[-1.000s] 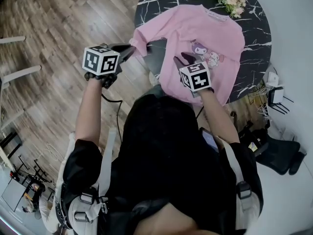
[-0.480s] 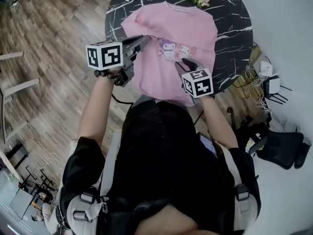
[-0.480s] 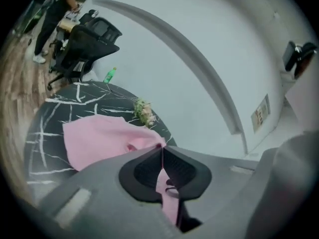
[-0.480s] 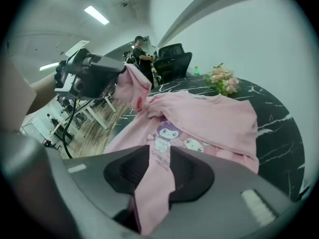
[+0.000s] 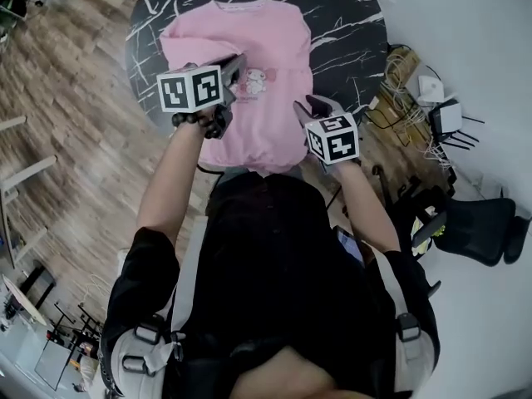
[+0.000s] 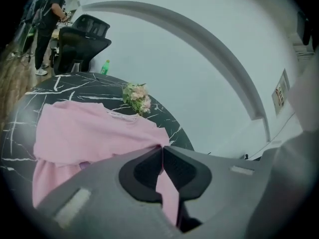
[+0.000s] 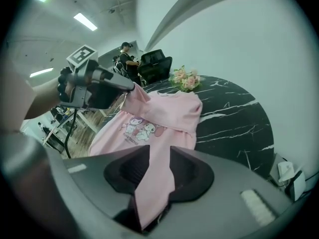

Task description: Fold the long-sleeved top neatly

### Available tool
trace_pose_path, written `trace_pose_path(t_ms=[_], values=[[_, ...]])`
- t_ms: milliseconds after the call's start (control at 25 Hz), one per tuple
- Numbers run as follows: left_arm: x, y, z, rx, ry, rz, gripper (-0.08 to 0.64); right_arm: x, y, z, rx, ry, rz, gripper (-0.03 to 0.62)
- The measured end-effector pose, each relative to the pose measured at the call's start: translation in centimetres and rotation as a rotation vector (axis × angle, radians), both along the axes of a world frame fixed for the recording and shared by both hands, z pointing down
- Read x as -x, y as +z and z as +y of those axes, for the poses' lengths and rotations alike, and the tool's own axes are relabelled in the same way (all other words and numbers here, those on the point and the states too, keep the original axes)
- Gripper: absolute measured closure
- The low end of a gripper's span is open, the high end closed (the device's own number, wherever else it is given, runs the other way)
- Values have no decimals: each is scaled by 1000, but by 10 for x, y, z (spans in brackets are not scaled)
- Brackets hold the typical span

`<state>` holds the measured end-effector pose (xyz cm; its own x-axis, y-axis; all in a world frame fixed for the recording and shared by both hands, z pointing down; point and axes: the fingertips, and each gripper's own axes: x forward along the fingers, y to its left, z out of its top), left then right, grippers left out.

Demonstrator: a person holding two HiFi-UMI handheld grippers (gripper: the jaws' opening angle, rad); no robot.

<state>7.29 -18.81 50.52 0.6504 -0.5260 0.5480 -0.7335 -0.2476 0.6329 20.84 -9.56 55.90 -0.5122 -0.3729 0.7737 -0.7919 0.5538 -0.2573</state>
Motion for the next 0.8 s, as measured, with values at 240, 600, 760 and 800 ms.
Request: trace_pose_path(t_ms=[240, 600, 760, 800], values=[[-44, 3, -20, 15, -146, 169, 545, -46, -1, -4, -8, 15, 5, 460], [-72, 41, -13, 168, -358, 412, 373, -80, 5, -12, -5, 13, 24, 462], [-76, 84, 32, 271, -287, 270, 331, -69, 7, -15, -5, -8, 18, 462], [-74, 86, 35, 275, -287, 270, 331, -66, 6, -16, -7, -12, 17, 462]])
